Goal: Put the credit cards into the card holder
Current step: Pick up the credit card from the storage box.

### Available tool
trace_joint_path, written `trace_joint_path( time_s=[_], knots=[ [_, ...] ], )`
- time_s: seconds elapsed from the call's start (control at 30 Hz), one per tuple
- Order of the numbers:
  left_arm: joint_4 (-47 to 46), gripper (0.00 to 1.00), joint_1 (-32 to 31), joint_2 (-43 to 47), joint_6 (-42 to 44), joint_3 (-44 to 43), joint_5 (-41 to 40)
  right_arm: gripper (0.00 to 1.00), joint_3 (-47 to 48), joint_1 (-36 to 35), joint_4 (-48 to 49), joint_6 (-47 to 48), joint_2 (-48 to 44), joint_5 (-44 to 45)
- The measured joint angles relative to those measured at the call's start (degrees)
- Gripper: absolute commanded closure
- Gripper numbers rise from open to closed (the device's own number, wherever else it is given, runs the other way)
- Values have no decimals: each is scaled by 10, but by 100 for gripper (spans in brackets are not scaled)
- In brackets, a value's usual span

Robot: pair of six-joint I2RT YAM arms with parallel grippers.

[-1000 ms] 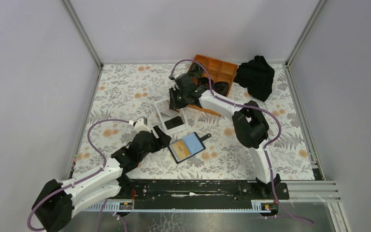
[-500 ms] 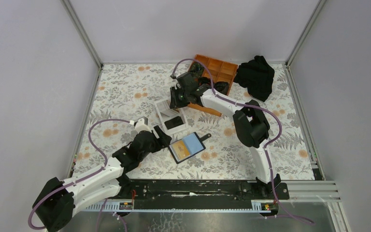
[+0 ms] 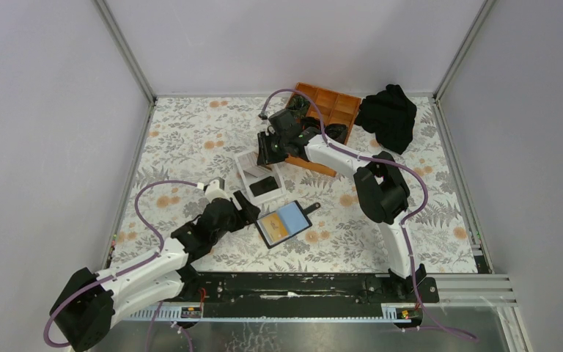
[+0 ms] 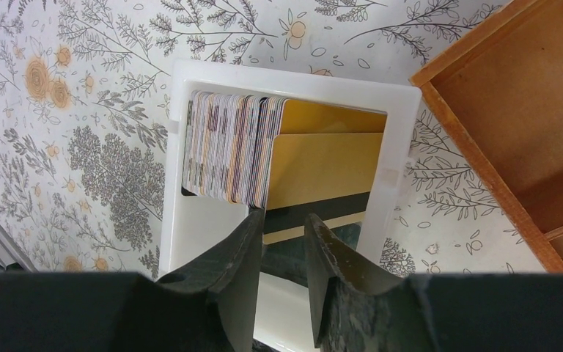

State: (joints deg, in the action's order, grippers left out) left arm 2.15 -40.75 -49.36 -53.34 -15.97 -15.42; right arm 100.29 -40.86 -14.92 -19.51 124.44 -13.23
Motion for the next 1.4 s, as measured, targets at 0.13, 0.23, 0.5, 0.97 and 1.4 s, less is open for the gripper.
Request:
trace_joint_path(
  time_s=[0.13,0.23,0.5,0.97,1.4],
  knots=[
    [0,20,0,-3,0,0,0,64,0,0,0,0,0,-3],
    [0,20,0,-7,0,0,0,65,0,0,0,0,0,-4],
    [0,20,0,-8,0,0,0,65,-2,0,0,5,0,3],
    [-12,20,0,-12,0,0,1,66,-18,3,2,7,-11,5],
    [-19,21,0,-15,0,0,5,67,-19,11,2,10,-15,6]
  ],
)
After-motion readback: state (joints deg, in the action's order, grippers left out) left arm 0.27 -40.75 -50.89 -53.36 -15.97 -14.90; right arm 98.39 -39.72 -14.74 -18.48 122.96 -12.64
